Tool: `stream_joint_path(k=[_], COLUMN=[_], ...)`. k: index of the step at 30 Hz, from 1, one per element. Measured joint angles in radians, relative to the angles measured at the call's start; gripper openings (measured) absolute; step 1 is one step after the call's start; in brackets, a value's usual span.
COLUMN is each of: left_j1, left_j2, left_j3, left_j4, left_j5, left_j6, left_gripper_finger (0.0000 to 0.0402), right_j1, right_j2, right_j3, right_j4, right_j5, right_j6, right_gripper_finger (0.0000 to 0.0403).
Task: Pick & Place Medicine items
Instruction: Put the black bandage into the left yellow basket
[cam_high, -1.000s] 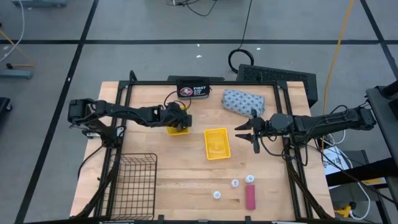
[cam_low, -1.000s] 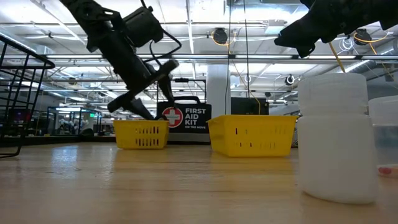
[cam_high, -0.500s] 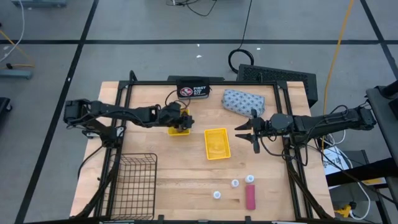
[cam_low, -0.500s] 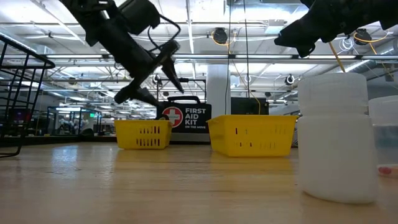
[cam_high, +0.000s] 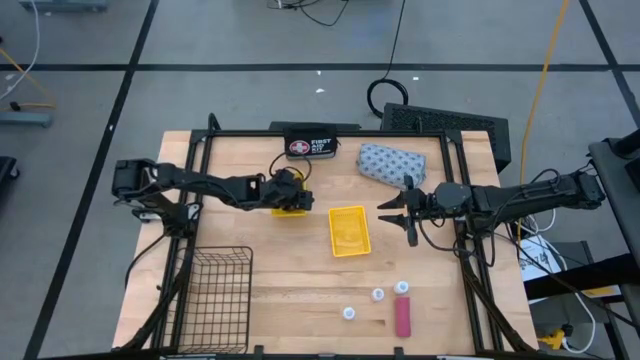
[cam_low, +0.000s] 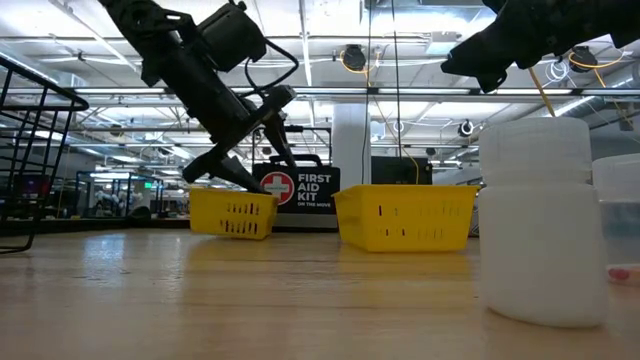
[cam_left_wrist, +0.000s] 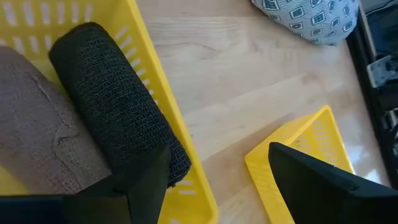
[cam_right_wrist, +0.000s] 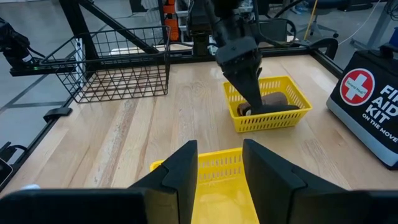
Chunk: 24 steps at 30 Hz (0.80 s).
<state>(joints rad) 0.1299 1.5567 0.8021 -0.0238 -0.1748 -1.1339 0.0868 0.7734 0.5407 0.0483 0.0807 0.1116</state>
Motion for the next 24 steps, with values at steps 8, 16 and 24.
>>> stream_joint_path(k=[8, 16, 24], left_j1=[0.006, -0.002, -0.021], left_j2=[-0.055, -0.038, 0.021], left_j3=[-0.001, -0.001, 0.0], left_j4=[0.04, 0.022, -0.005], left_j5=[-0.007, -0.01, -0.011], left_j6=[0.054, 0.006, -0.032], left_gripper_finger=[0.0277, 0.0281, 0.0275], right_j1=[0.0, 0.0, 0.0], right_j2=[0.0, 0.0, 0.0], right_j3=[0.0, 0.0, 0.0], right_j4=[-0.012, -0.012, -0.014], right_j5=[0.0, 0.0, 0.001], right_j6=[0.0, 0.0, 0.0], right_gripper_finger=[0.0116, 0.0116, 0.0116])
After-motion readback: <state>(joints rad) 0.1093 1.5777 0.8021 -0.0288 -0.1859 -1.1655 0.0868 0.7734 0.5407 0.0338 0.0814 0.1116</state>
